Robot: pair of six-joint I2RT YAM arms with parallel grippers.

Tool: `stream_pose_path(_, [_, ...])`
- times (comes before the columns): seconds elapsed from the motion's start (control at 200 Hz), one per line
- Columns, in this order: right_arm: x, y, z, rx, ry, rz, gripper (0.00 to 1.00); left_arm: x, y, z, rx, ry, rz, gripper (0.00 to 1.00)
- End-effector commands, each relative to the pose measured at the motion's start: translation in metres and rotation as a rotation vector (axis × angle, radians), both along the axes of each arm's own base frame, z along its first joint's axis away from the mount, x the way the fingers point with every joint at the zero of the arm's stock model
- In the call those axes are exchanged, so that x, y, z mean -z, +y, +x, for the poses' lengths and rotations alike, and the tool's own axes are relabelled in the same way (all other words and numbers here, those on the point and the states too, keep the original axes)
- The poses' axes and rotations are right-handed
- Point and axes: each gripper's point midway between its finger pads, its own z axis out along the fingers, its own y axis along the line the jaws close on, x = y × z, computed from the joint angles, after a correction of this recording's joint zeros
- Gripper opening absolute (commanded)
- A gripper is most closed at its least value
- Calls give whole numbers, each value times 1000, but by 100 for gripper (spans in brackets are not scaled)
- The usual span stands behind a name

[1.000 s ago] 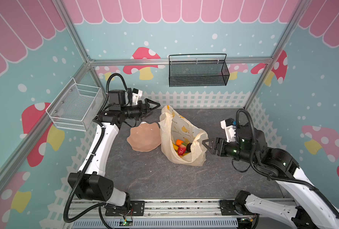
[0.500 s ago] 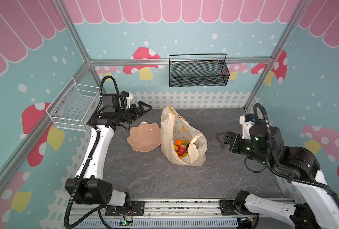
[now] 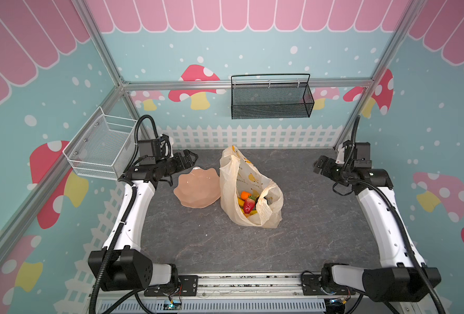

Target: Place the fruits into the plastic bag

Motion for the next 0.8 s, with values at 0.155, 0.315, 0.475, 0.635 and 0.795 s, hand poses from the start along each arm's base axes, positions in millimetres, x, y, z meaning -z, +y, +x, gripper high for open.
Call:
stream_pose_path(0.155, [38,-66,48,116,-243,-146,97,35,74,-17,-254,-217,308,100])
stream_pose_path(0.315, [78,-82,39,159,-262,-244,97,82,74,-30,-263,-265,325,100])
stream_pose_path(0.475, [94,-75,13,141,-449,-317,97,114,78,-28,-306,-361,322,100])
stream_pose_path(0.635, [113,-55,4,86,-499,-350,97,140,73,-14,-276,-385,331,100])
stream_pose_path(0.795, [120,-20,-6,-18,-581,-541,97,155,47,-7,-178,-467,367,99])
